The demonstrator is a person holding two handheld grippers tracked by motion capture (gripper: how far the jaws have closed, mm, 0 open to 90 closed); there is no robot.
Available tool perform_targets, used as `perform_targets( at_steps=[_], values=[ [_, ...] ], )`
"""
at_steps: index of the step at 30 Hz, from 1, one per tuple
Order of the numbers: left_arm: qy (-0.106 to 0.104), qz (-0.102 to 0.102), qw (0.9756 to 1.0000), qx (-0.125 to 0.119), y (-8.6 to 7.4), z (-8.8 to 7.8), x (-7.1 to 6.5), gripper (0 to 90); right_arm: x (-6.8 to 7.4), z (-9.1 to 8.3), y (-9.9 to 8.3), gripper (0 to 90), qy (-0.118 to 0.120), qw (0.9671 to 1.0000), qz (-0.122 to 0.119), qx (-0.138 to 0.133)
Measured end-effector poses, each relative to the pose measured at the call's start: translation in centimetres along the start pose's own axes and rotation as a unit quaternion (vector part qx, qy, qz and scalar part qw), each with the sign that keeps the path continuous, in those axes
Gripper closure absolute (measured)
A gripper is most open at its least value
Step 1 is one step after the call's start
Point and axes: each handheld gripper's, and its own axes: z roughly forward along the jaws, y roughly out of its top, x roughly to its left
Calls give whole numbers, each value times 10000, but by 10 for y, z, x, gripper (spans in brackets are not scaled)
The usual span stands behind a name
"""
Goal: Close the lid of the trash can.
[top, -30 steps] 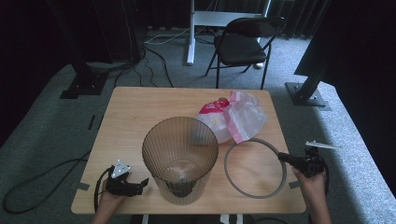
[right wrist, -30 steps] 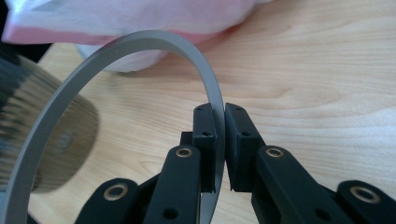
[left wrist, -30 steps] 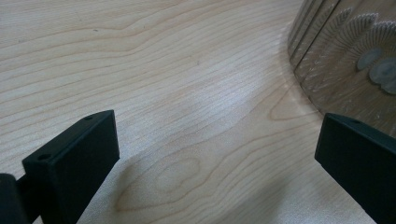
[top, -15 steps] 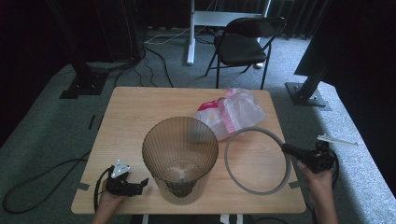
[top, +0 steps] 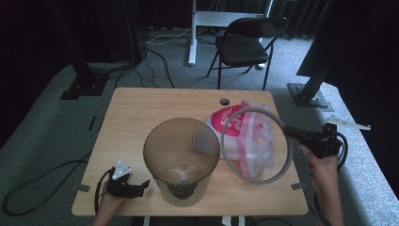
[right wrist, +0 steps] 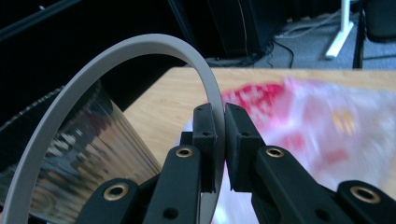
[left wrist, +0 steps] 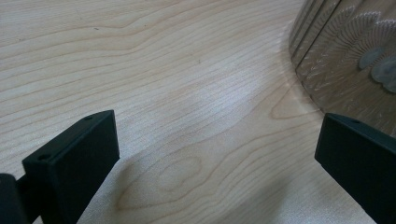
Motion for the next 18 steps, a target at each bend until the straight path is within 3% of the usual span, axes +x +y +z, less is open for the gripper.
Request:
perform_targets(
  at_steps=[8, 18],
  values=[
    [1, 6, 10000, 2, 0, 0, 0, 0, 22, 21, 28, 839, 312, 9991, -298, -28],
    [-12, 7, 10000, -11, -1, 0, 0, 0, 46, 53, 52, 839, 579, 9965, -576, 158]
  ],
)
